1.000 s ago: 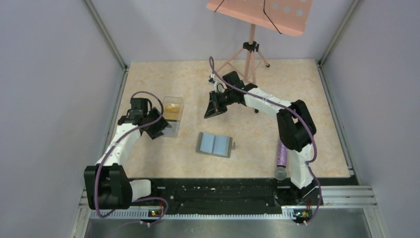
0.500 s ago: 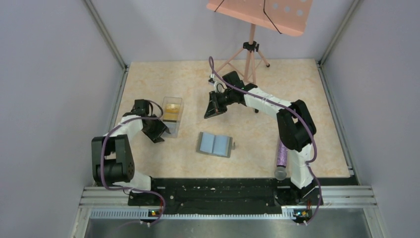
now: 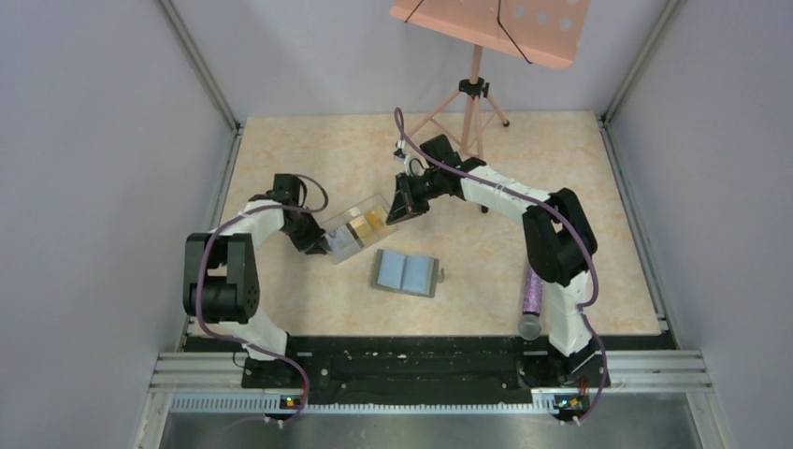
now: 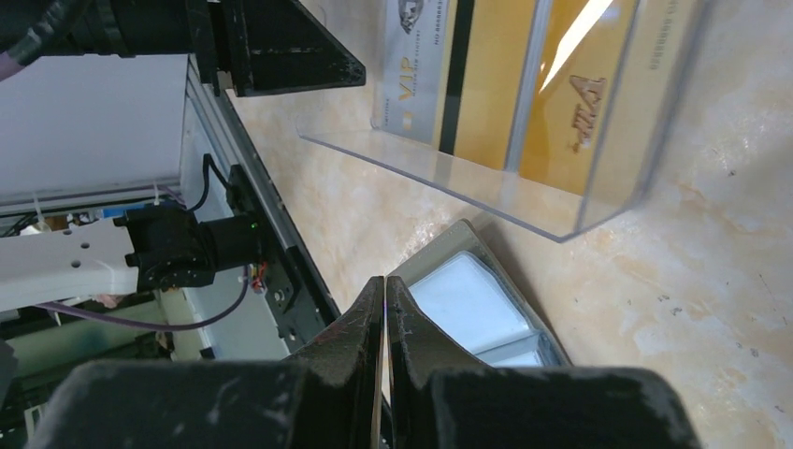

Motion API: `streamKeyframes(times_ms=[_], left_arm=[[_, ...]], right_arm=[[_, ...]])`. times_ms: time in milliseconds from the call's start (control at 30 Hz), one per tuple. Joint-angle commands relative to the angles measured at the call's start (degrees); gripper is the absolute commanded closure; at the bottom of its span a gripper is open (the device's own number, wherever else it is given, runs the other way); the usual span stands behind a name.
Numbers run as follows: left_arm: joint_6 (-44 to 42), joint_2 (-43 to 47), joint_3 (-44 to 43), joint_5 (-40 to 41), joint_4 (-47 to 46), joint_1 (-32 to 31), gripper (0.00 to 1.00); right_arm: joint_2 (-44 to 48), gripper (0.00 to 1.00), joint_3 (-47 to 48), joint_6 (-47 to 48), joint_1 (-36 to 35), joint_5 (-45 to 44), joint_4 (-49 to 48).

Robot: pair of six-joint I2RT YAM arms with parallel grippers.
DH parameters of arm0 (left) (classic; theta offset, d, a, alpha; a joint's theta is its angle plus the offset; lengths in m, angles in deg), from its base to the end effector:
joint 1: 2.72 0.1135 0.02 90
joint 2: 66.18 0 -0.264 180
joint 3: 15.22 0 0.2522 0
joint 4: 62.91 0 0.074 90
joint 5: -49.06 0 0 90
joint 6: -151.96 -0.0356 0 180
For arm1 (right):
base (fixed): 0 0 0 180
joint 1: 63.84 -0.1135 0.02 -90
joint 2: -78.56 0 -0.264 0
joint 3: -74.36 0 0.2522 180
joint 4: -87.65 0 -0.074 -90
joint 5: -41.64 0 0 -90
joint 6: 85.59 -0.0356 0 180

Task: Put the credit cards into the card holder
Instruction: Move the storage box to the center of the board.

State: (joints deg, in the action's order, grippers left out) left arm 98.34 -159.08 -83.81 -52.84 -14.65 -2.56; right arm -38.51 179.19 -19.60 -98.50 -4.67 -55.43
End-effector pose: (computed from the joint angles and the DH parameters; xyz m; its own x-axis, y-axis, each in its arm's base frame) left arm 0.2958 -0.0065 0.1695 -0.8031 -0.5826 -0.1245 -0.5184 0.7864 -0.3361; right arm 0.3577 0.2772 0.2197 -0.8870 -0.2555 -0.3847 -0.4618 0.4837 0.7435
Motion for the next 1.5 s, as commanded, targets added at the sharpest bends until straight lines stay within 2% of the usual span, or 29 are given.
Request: streamKeyframes(times_ms=[0, 100, 300, 500, 733, 867, 933, 1167, 1467], left_arm=[[-0.5, -3.3, -5.0, 1.1, 0.9, -5.0, 0.77], [1.4, -5.8, -7.7, 1.1, 0.6, -8.0, 0.76], [4.4, -9.0, -11.3, -0.5, -0.6, -13.4, 0.68], [4.6, -6.2, -9.4, -0.2, -0.3, -13.8, 0.57], [3.2, -2.0, -7.5, 2.7, 1.3, -13.7, 0.57], [3.0, -3.2, -6.3, 1.9, 0.4, -13.2, 0.57], [3.1, -4.6, -6.2, 0.9, -0.4, -13.2, 0.61], [2.6, -6.9, -6.5, -2.7, -2.0, -13.3, 0.84], [3.9, -7.0, -7.4, -5.0, -3.4, -14.3, 0.95]], right_arm=[[3.7, 0.96, 1.2, 0.6, -0.7, 0.5, -0.2], [2.8, 0.96, 1.4, 0.3, -0.7, 0.5, -0.2], [-0.5, 0.91, 3.3, 0.1, -1.2, -1.5, 0.7], [-4.7, 0.8, 7.1, 2.7, -2.5, -7.4, 4.3], [-12.4, 0.65, 15.3, 7.5, -4.3, -11.5, 11.3], [-15.8, 0.59, 19.0, 9.1, -5.0, -13.0, 14.3], [-17.4, 0.58, 20.4, 9.9, -5.2, -13.8, 15.6], [-19.2, 0.51, 20.5, 13.4, -5.8, -18.4, 17.6], [-23.5, 0.51, 21.5, 14.2, -8.4, -22.1, 20.8]])
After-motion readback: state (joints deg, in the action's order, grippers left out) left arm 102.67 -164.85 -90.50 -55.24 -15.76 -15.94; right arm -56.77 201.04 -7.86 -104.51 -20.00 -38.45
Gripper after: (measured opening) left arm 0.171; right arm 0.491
